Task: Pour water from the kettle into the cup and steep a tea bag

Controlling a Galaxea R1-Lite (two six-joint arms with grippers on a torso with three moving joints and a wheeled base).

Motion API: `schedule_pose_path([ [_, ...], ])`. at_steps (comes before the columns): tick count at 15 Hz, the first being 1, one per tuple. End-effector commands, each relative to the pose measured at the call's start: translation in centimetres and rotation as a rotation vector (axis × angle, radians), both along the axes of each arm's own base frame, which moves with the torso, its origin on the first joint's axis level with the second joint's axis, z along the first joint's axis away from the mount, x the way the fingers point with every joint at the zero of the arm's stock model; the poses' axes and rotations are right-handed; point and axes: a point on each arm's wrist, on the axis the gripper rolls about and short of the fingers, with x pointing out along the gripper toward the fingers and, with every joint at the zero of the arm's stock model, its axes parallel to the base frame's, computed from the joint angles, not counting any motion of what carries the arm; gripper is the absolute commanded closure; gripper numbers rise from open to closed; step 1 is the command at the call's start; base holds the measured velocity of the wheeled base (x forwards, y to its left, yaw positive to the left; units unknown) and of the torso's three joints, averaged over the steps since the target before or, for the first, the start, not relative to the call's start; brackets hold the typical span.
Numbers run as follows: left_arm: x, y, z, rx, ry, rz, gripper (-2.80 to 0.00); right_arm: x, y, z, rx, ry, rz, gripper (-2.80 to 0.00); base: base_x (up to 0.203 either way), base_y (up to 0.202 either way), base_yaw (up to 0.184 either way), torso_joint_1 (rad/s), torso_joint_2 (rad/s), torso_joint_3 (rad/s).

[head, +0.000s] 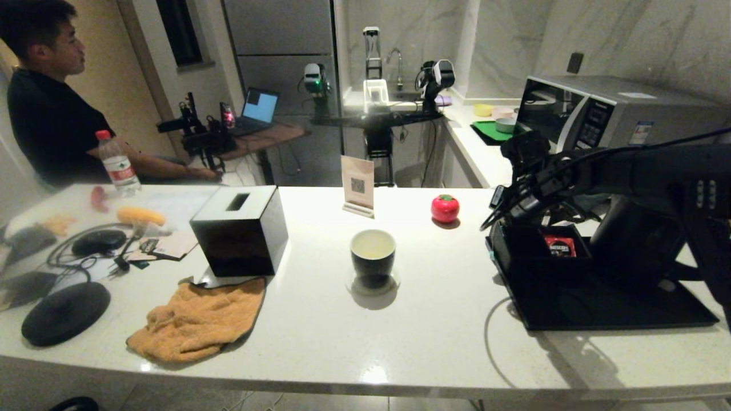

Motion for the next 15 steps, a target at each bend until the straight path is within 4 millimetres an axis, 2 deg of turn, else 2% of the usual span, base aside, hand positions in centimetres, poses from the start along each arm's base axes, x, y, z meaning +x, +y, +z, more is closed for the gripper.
schedule_pose_path([
  [1, 0.0, 0.0, 0.0, 0.0, 0.0, 0.0, 0.0, -0.1, 0.0, 0.2, 0.001, -0.002, -0.002, 0.0, 0.0, 0.0, 0.0, 0.0, 0.0, 0.0],
  [7, 0.0, 0.0, 0.0, 0.0, 0.0, 0.0, 0.0, -0.4, -0.1, 1.3, 0.007, -0.029, -0.002, 0.0, 0.0, 0.0, 0.0, 0.0, 0.0, 0.0],
  [15, 0.0, 0.0, 0.0, 0.0, 0.0, 0.0, 0.0, -1.6, -0.2, 3.7, 0.016, -0.076, 0.0, 0.0, 0.0, 0.0, 0.0, 0.0, 0.0, 0.0],
])
